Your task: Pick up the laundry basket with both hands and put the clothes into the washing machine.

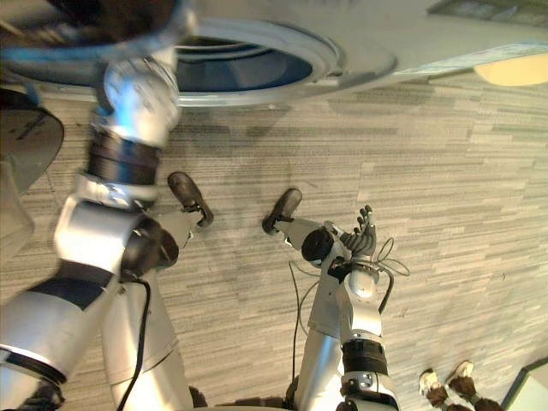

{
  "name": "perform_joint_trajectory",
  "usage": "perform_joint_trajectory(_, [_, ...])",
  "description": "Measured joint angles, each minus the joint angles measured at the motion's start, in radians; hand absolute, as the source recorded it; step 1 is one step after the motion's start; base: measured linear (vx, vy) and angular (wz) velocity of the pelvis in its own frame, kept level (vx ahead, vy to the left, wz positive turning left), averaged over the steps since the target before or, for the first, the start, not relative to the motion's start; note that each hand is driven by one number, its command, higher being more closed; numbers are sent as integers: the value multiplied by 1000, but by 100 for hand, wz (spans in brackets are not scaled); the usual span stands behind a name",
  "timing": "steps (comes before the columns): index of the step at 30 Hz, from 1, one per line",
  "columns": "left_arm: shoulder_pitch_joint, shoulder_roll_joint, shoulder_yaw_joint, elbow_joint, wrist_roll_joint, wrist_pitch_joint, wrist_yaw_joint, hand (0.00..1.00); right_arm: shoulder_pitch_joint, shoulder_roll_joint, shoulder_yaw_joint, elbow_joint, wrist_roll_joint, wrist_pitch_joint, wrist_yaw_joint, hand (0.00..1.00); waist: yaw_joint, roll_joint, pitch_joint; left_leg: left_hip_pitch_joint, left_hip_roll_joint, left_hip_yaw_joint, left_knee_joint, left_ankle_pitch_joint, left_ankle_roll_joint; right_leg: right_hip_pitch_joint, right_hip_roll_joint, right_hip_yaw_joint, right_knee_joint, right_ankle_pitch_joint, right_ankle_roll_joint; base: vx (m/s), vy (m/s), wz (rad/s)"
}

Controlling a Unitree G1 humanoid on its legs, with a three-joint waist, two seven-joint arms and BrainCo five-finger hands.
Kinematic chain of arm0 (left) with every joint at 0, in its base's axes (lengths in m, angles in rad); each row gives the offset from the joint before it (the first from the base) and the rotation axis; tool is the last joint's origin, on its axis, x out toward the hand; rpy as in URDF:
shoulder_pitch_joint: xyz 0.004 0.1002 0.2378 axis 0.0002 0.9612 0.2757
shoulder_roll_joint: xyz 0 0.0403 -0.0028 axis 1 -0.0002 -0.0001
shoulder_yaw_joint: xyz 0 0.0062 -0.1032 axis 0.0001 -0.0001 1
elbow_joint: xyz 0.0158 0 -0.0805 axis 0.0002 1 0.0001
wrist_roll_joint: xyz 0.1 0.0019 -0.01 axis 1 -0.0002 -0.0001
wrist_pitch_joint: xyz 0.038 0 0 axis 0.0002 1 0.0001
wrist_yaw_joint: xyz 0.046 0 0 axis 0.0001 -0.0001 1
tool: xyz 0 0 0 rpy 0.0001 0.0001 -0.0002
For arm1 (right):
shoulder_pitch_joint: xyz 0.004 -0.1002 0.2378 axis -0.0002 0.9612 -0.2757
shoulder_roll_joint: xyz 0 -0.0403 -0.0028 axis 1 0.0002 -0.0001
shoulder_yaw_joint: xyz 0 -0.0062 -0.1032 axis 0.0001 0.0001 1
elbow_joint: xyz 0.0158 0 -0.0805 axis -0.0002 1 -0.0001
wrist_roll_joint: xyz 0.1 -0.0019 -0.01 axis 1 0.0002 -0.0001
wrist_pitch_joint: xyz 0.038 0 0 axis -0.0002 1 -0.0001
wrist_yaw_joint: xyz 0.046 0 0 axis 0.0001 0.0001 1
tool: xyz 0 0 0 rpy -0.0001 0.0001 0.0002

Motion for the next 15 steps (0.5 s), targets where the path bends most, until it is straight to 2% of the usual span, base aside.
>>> perform_joint_trajectory(1, [-31,10,-1,15,-14,-3,1,100,0,1,-1,1,9,0,2,0,-1,0,-1,-6,2,2,32,-5,-3,1,-2,-5,-20,5,-3,-79,57,-14])
perform_joint_trajectory(2, [-78,33,-4,28,-24,-17,-1,100,10,6,0,-7,18,-4,5,0,10,0,-1,-10,4,-79,180,-28,-1,-1,13,-7,-30,18,7,-20,40,-35])
perform_joint_trajectory(3, [-97,44,-7,40,-20,-24,-3,100,12,6,-1,-9,20,-6,5,0,16,0,-4,32,4,-96,141,-115,-20,-4,21,-8,-24,28,11,-41,64,-44])
perform_joint_trajectory(4, [-124,64,-35,75,0,-27,-3,100,14,6,-4,-8,29,-8,6,0,11,-2,-6,36,2,-83,139,-131,2,-4,11,-6,-31,40,14,-64,62,-28])
perform_joint_trajectory(5, [-124,74,-52,77,17,-25,-3,100,16,7,-4,-8,29,-9,7,0,11,-2,-7,35,2,-82,135,-131,2,-4,13,-6,-46,50,8,-112,71,-5])
perform_joint_trajectory(6, [-124,86,-82,105,111,-5,-3,100,24,5,-4,-9,30,-16,8,0,9,-2,-9,36,4,-71,124,-130,0,-5,12,-5,-56,59,14,-91,37,4])
perform_joint_trajectory(7, [-125,103,-121,135,212,26,-3,0,28,4,-4,-9,30,-19,13,0,9,-3,-11,37,15,-59,118,-126,-6,-5,16,-7,-66,71,9,-76,21,9])
perform_joint_trajectory(8, [-125,111,-141,150,264,42,-4,0,31,4,-5,-9,29,-20,18,0,8,-4,-13,36,18,-57,117,-124,-8,-5,19,-7,-71,83,4,-48,7,9])
perform_joint_trajectory(10, [-133,120,-191,198,474,104,-1,0,38,4,-5,-9,28,-36,25,0,8,-7,-15,35,23,-57,119,-121,-10,-5,30,-3,-77,123,-5,-67,-3,3])
perform_joint_trajectory(11, [-143,121,-225,233,653,146,-7,0,40,5,-4,-11,28,-48,27,0,14,-13,-19,31,35,-58,123,-120,-10,-6,37,-4,-82,133,-4,-97,-8,-14])
perform_joint_trajectory(12, [-145,122,-272,253,808,184,-39,0,44,7,-4,-25,26,-52,27,0,17,-21,-24,27,45,-59,126,-120,-11,-8,47,-5,-85,133,-4,-81,-4,-22])
perform_joint_trajectory(13, [-145,122,-301,260,864,198,-56,0,50,7,-4,-35,25,-56,27,0,18,-22,-26,24,52,-61,128,-120,-11,-8,51,-8,-86,134,-4,-83,0,-20])
perform_joint_trajectory(15, [-135,112,-425,271,1133,229,-119,0,74,6,-3,-52,14,-88,29,0,17,-27,-33,17,60,-64,133,-120,-11,-10,60,-11,-90,138,-9,-102,12,-14])
